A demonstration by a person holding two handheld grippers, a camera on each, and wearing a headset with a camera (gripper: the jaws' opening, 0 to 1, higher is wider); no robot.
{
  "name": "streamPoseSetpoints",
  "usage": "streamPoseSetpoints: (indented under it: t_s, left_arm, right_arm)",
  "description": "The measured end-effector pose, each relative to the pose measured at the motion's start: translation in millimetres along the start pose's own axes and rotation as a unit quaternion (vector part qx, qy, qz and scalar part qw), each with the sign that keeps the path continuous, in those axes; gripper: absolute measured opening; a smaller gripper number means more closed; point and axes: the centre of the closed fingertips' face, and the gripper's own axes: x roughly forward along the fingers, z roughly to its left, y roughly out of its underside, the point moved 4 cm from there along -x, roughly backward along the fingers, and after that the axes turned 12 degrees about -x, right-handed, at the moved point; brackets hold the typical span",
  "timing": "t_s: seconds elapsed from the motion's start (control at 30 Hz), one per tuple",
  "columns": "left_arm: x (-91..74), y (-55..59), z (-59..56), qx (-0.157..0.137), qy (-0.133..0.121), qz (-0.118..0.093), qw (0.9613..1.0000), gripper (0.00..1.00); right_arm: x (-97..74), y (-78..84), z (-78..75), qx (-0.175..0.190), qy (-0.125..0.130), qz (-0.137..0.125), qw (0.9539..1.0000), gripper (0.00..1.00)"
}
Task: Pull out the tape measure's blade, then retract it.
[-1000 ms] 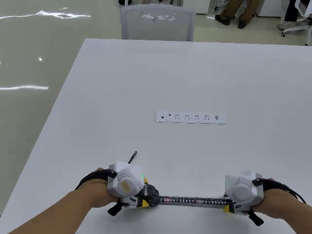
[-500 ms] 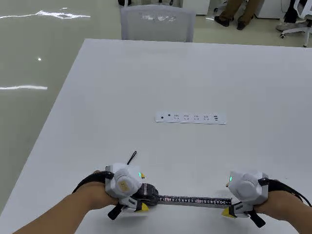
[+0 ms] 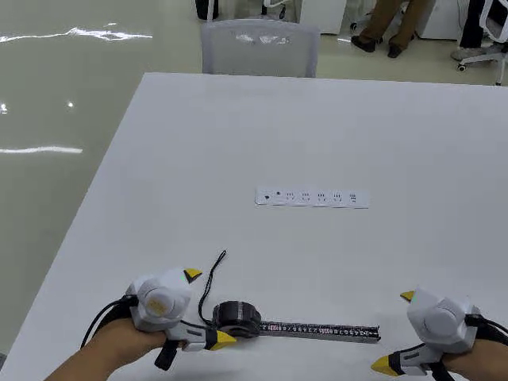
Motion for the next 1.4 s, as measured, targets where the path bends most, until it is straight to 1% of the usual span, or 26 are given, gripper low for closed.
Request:
streamPoseSetpoints:
  t_s: [0.03,0.07,0.1,0.13,0.2,0.23,0.27,0.3,0.33,0.4,0.47,0.53,0.6,0.7,0.77,0.83,0.87,0.93,0.97,1.03,1.13,1.2,1.23,1.27,1.33,1.4]
  left_arm:
    - [-3.7,6.5,1.7,-0.005,-0.005,-0.001,1.0000,0.92]
    - [-10.6,14.7,3.3,-0.015,-0.013,-0.003,0.9998,0.93]
    - [-16.0,18.9,4.0,-0.022,-0.023,-0.004,0.9995,0.93]
    - [-25.2,23.2,7.8,-0.018,-0.043,-0.015,0.9988,0.93]
    - [-35.5,26.2,8.5,-0.037,-0.051,-0.036,0.9974,0.95]
    - [-43.8,30.4,12.6,-0.048,-0.064,-0.045,0.9958,0.98]
    - [-48.9,33.1,14.3,-0.050,-0.069,-0.045,0.9954,0.99]
    - [-55.5,35.7,15.3,-0.063,-0.070,-0.055,0.9941,0.99]
    - [-59.8,37.4,15.9,-0.067,-0.071,-0.059,0.9935,0.99]
    - [-69.0,41.5,15.2,-0.071,-0.076,-0.059,0.9929,0.99]
    - [-77.1,43.9,13.7,-0.079,-0.078,-0.065,0.9916,0.99]
    - [-83.3,41.3,12.9,-0.074,-0.081,-0.087,0.9901,0.99]
    - [-88.6,44.1,11.8,-0.077,-0.082,-0.087,0.9898,0.99]
    - [-93.8,44.2,2.1,-0.085,-0.079,-0.085,0.9896,0.99]
    - [-97.5,44.5,-4.0,-0.091,-0.077,-0.086,0.9892,0.99]
    - [-102.8,43.7,-6.1,-0.089,-0.083,-0.097,0.9878,0.99]
    - [-105.7,43.1,-8.2,-0.091,-0.084,-0.100,0.9872,0.99]
    - [-110.0,42.2,-10.8,-0.095,-0.090,-0.103,0.9861,0.99]
    - [-113.2,46.3,-6.5,-0.096,-0.091,-0.108,0.9853,0.99]
    - [-119.8,44.8,-9.3,-0.087,-0.097,-0.123,0.9838,0.99]
    - [-125.8,50.5,-10.8,-0.091,-0.102,-0.123,0.9830,0.99]
    - [-129.2,52.8,-12.9,-0.089,-0.104,-0.124,0.9829,0.99]
    - [-130.9,56.6,-11.5,-0.091,-0.105,-0.123,0.9827,0.99]
    - [-132.3,58.1,-11.7,-0.092,-0.106,-0.123,0.9825,0.99]
    - [-135.8,60.3,-12.6,-0.091,-0.109,-0.125,0.9821,0.99]
    - [-138.6,62.4,-12.9,-0.091,-0.111,-0.125,0.9818,0.99]
  right_arm:
    - [-4.3,0.0,-1.5,0.019,0.013,-0.012,0.9997,1.00]
    - [-12.8,-1.4,-3.7,0.039,0.036,-0.030,0.9981,1.00]
    - [-17.3,0.3,-4.1,0.047,0.046,-0.037,0.9972,1.00]
    - [-25.5,0.3,1.4,0.064,0.047,-0.043,0.9959,1.00]
    - [-33.4,3.4,4.6,0.080,0.057,-0.051,0.9938,1.00]
    - [-37.5,7.0,12.2,0.089,0.046,-0.051,0.9936,1.00]
    - [-40.2,10.4,15.5,0.093,0.043,-0.046,0.9936,1.00]
    - [-44.1,14.5,19.8,0.086,0.049,-0.042,0.9942,1.00]
    - [-46.0,19.4,20.5,0.082,0.051,-0.043,0.9944,1.00]
    - [-53.2,24.8,26.7,0.094,0.052,-0.045,0.9932,1.00]
    - [-58.1,32.5,31.0,0.094,0.054,-0.046,0.9930,1.00]
    - [-61.8,36.5,34.2,0.098,0.056,-0.048,0.9925,1.00]
    - [-67.4,36.6,39.2,0.104,0.063,-0.053,0.9912,1.00]
    - [-74.0,37.3,45.4,0.119,0.070,-0.061,0.9885,1.00]
    - [-76.8,39.7,49.0,0.117,0.075,-0.063,0.9882,1.00]
    - [-81.4,41.7,51.7,0.119,0.082,-0.065,0.9874,1.00]
    - [-83.3,43.0,54.4,0.127,0.080,-0.073,0.9860,1.00]
    - [-86.8,41.0,58.4,0.121,0.083,-0.092,0.9849,1.00]
    - [-88.8,42.8,61.2,0.112,0.084,-0.088,0.9861,1.00]
    - [-94.2,44.7,64.6,0.113,0.087,-0.092,0.9855,1.00]
    - [-100.2,48.7,65.6,0.121,0.096,-0.097,0.9833,1.00]
    - [-104.9,47.0,67.5,0.131,0.101,-0.105,0.9806,1.00]
    - [-106.8,47.0,69.2,0.130,0.104,-0.105,0.9804,1.00]
    - [-107.5,48.4,70.2,0.128,0.105,-0.106,0.9805,1.00]
    - [-107.1,51.4,75.4,0.129,0.093,-0.098,0.9824,0.99]
    - [-108.3,53.0,79.3,0.126,0.095,-0.094,0.9830,0.99]
